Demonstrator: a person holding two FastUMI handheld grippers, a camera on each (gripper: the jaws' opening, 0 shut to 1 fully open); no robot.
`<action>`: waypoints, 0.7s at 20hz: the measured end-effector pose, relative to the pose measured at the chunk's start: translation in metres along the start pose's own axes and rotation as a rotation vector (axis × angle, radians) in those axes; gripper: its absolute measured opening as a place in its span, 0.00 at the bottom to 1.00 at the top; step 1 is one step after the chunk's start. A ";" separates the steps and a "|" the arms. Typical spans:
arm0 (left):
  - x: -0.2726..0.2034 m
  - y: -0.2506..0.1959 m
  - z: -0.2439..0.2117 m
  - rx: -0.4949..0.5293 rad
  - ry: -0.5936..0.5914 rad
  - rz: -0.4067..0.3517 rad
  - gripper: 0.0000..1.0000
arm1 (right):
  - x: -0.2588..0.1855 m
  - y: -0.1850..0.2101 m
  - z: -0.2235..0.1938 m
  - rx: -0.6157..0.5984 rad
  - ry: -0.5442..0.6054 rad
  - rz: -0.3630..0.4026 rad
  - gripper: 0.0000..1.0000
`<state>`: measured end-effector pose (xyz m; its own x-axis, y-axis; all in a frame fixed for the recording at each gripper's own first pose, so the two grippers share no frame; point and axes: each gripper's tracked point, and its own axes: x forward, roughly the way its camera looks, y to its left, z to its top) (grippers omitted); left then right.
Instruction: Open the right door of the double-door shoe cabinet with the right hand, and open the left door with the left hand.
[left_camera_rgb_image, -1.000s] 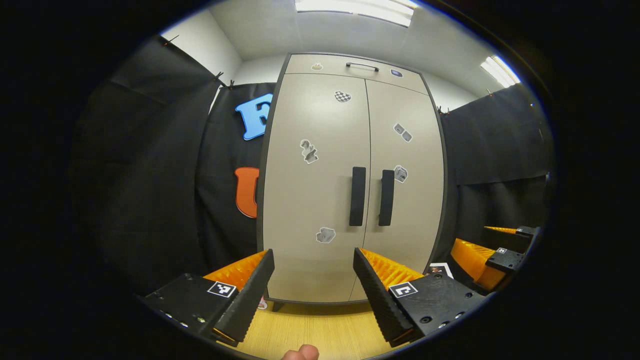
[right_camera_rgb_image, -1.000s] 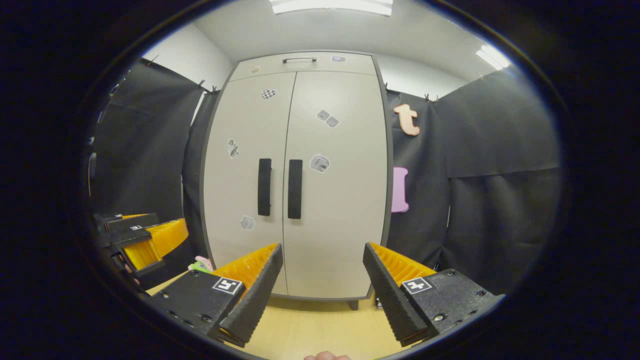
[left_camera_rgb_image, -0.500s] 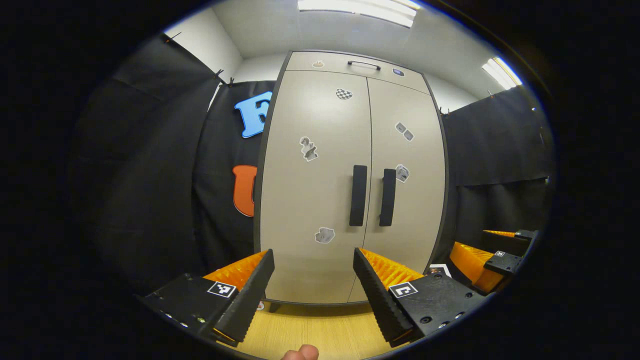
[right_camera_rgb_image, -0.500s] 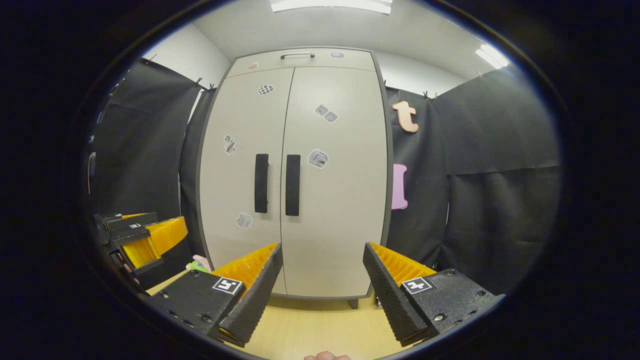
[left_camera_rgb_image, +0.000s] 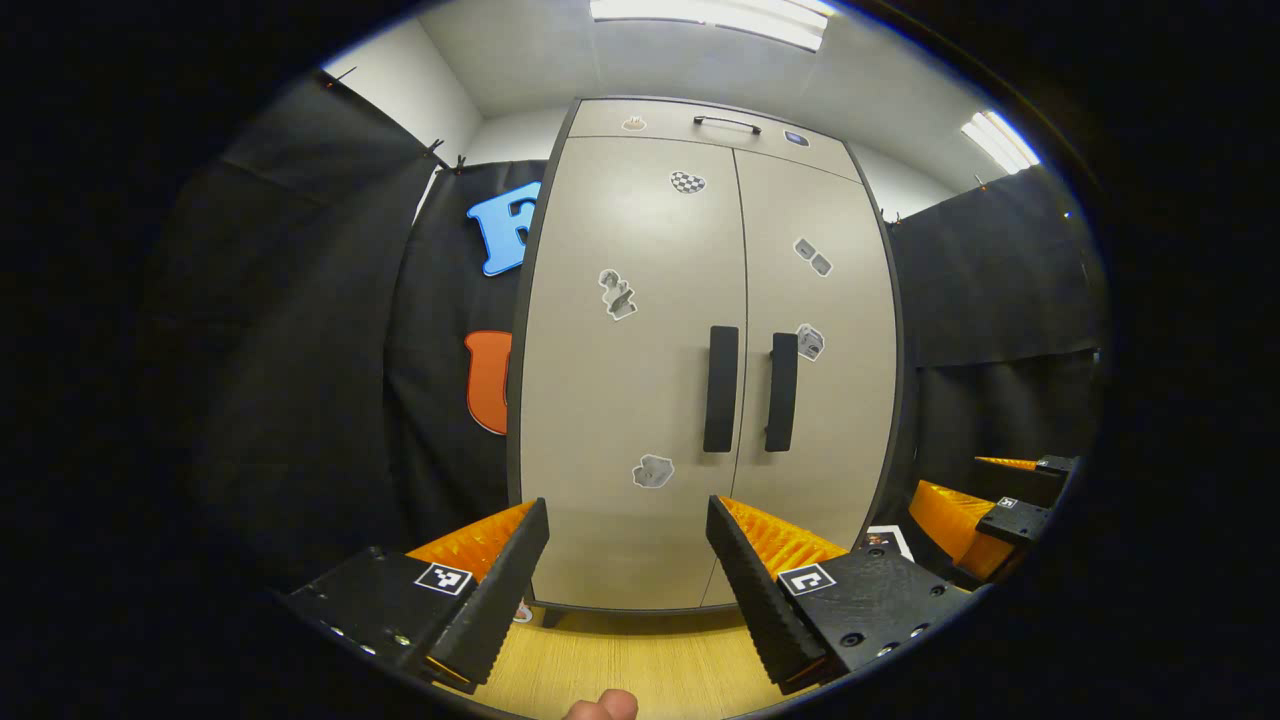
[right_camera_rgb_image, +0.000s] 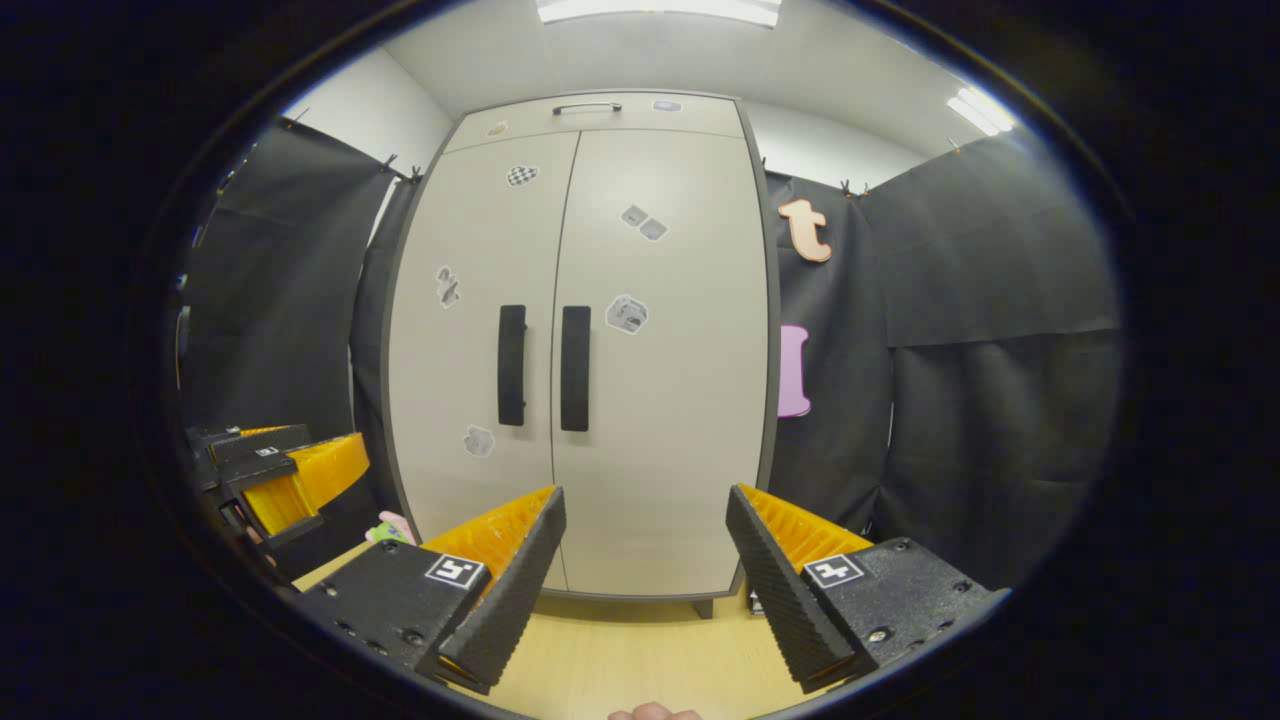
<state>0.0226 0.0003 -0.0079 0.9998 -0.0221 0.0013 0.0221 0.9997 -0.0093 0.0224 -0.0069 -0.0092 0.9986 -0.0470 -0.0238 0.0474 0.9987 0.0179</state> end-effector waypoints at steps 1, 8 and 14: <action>0.000 0.000 0.000 0.001 0.000 -0.001 0.95 | 0.001 -0.001 0.000 0.001 0.002 -0.004 1.00; -0.011 -0.001 -0.009 0.024 0.017 -0.017 0.95 | 0.039 0.008 0.023 0.036 -0.032 0.032 1.00; -0.028 0.003 -0.019 0.010 0.045 -0.020 0.95 | 0.095 0.031 0.060 0.079 -0.056 0.085 1.00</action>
<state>-0.0052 0.0040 -0.0274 0.9981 -0.0427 -0.0434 0.0428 0.9991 0.0007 0.1199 0.0185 0.0486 0.9987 0.0345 0.0371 -0.0380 0.9946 0.0963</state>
